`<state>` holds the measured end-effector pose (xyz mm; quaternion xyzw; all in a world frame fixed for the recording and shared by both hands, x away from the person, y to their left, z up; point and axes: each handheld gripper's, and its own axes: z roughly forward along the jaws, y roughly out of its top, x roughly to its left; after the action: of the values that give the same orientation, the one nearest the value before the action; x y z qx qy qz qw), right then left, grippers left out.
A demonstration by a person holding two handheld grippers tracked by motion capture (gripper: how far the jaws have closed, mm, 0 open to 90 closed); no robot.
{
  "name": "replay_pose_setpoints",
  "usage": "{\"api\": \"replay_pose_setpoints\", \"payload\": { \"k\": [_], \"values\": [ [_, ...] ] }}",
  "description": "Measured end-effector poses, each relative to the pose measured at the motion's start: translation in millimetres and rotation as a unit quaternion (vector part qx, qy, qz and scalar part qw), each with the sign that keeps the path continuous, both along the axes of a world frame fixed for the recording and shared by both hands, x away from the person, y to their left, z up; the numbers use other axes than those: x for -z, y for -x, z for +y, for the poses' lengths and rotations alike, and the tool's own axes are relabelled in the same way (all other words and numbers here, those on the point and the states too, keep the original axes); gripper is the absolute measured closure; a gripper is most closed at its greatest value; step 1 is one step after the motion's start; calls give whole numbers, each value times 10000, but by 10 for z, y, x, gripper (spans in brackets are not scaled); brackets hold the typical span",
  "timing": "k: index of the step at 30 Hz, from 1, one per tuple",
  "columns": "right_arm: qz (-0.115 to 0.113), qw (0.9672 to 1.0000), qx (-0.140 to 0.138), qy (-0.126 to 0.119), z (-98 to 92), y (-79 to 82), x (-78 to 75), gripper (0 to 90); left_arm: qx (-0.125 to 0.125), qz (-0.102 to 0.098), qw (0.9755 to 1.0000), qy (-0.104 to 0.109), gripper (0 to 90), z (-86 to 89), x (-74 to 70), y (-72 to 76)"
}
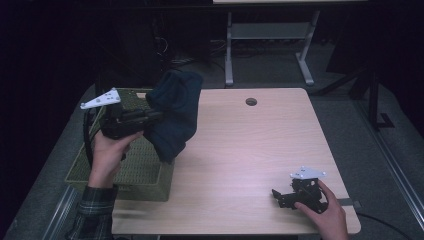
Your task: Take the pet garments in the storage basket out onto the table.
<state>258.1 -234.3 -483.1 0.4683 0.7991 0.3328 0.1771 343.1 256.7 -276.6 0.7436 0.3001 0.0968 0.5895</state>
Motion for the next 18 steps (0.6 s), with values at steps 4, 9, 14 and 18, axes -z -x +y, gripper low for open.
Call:
{"api": "replay_pose_setpoints", "payload": {
  "k": [4,9,14,18],
  "values": [
    [0,10000,0,2,0,0,0,0,87,16,10000,-44,747,-103,16,-30],
    [7,10000,4,0,0,1,-1,0,220,54,9997,-80,747,-249,42,-81],
    [9,10000,8,-8,1,2,-2,0,323,45,9994,-65,747,-383,47,-117],
    [8,10000,7,-7,1,2,-2,0,379,5,9993,-27,748,-504,47,-143]
  ]
}}
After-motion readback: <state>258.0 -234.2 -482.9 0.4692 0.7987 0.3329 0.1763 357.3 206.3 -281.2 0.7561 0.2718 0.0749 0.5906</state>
